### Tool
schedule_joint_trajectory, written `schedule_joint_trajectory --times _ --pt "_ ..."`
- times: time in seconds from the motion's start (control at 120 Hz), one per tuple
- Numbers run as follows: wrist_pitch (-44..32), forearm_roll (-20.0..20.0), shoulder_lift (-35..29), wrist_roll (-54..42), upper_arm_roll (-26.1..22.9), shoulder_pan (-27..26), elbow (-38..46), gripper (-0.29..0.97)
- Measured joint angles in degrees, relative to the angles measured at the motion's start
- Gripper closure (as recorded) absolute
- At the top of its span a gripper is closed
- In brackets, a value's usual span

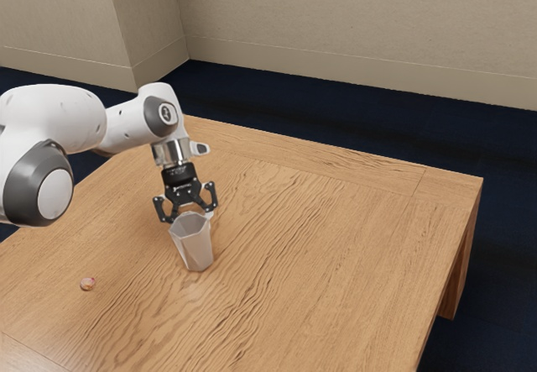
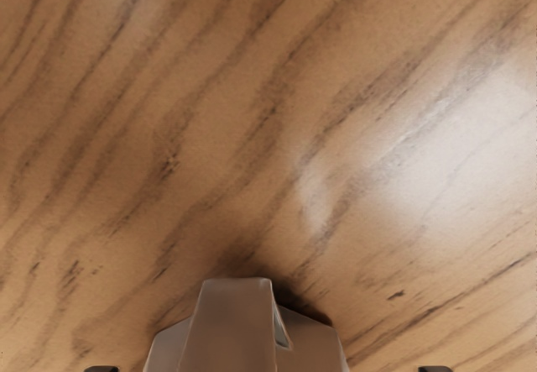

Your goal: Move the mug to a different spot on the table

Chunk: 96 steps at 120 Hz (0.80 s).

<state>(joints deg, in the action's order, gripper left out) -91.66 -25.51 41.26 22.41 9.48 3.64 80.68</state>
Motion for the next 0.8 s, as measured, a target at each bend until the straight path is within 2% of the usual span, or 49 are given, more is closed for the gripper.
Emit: schedule_joint_trajectory --times 0.167,0.317,0.467,0.608,0.692,0.8 --pt "-0.12 -0.06 -0.41 -0.14 1.82 -0.06 -0.13 0.11" --pt "-0.50 1.56 -4.27 -0.26 4.58 -0.95 0.21 0.06" --pt "-3.71 6.96 -14.25 -0.31 5.14 -2.88 5.10 0.03" --pt "-6.63 16.83 -24.44 -0.96 5.00 -6.38 8.06 0.01" --pt "-7.61 21.99 -28.20 -2.62 4.88 -7.99 9.10 0.01" --pt "-8.48 25.27 -32.20 -4.88 4.68 -9.69 11.25 0.01"
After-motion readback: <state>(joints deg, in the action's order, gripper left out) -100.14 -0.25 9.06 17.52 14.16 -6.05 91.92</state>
